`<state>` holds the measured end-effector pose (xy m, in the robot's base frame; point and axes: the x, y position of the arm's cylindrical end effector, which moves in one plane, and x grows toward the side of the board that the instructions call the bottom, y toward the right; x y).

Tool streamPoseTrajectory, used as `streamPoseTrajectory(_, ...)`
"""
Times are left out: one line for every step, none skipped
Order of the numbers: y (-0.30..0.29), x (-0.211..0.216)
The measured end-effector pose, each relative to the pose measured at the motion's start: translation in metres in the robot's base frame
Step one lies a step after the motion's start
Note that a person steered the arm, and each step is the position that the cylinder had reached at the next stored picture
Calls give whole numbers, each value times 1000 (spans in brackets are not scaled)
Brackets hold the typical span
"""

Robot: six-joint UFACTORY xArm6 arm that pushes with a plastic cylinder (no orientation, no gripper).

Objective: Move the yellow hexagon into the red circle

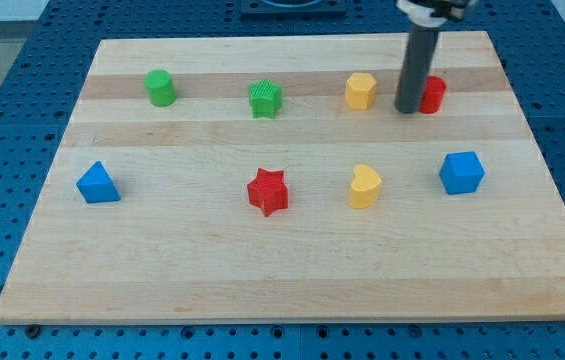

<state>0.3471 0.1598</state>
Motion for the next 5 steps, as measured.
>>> streamPoseTrajectory(-9, 6)
streamPoseTrajectory(-59, 21)
streamPoseTrajectory(-107, 24)
streamPoseTrajectory(-115, -3)
streamPoseTrajectory(-89, -40)
